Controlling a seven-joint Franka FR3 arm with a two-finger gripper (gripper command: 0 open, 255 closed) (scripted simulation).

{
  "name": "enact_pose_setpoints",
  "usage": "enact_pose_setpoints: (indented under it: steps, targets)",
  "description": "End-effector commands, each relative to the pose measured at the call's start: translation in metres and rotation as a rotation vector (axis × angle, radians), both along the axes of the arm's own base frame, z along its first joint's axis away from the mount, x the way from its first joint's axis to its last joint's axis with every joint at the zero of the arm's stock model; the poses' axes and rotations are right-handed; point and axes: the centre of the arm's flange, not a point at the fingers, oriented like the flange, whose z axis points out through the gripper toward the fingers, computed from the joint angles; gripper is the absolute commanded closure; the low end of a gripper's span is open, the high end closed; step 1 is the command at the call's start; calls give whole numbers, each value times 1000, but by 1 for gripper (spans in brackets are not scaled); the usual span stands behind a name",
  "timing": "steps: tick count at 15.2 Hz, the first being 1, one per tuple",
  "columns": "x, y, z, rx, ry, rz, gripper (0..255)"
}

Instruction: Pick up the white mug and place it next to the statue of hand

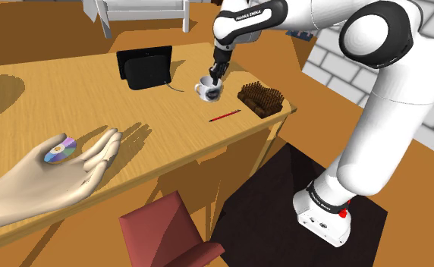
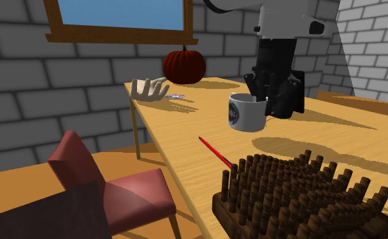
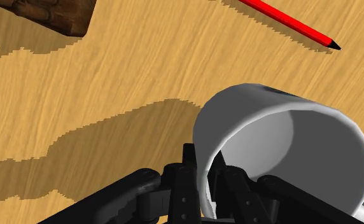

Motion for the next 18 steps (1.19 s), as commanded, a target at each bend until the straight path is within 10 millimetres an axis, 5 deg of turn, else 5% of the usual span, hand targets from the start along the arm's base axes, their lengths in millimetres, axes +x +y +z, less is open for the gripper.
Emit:
enact_pose_setpoints:
  steps: [1,18]
  targets:
    - [1,1,10,0,0,0,255]
    - [1,1,100,0,0,0,255]
